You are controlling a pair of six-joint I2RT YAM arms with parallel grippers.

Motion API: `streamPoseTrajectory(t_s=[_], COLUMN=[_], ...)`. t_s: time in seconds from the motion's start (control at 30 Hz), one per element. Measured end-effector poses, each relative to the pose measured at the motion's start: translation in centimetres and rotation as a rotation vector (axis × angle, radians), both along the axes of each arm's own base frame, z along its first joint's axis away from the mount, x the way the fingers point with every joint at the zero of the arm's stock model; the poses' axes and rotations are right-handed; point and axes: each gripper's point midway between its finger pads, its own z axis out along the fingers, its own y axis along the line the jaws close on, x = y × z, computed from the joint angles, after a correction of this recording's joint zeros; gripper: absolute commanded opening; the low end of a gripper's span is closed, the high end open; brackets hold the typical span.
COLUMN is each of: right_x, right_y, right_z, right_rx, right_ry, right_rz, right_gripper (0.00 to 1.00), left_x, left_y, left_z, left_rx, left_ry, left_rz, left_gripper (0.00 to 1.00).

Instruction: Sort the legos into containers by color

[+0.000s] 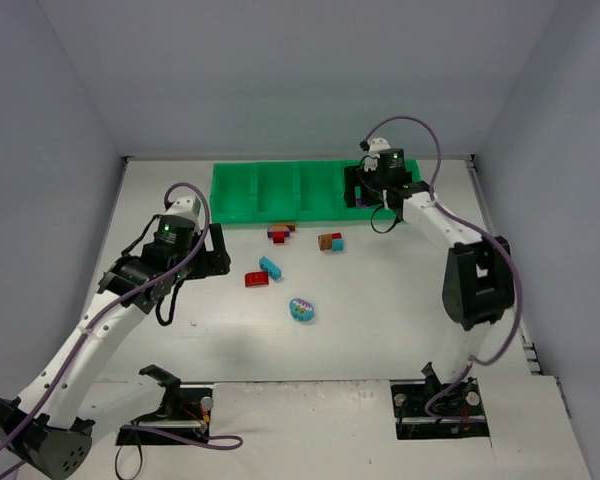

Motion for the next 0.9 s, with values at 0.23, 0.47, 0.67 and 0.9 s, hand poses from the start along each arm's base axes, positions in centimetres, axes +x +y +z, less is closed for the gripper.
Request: streamPoseTrajectory(t_s=[0.23,0.47,0.67,0.9], right_x=[-13.0,-24.3,-29.2,-31.0], right_y=[7.9,12.6,13.4,14.2], right_z=[4.7,-1.5,-6.4,-11.1], right_rx=[0.056,0.034,-0.041,-0.128], right_ry=[-0.057,0.111,0.251,0.36], right_rz=[0.304,0.578,0.674,0.714], right_gripper=[0.8,0.81,0.8,0.55], left_x=[2.0,3.3,3.4,3.5], left_y=[-0.8,-1.2,-1.4,-1.5], left_z=[0.6,1.2,1.1,0.9], left_rx=[0.02,0.042,0.047,0.048], left_ry=[-0.029,-0.061,-0.06,-0.052], left_rz=[-0.03,-0.057,-0.067,-0.07], left_gripper=[0.8,0.8,0.8,0.8])
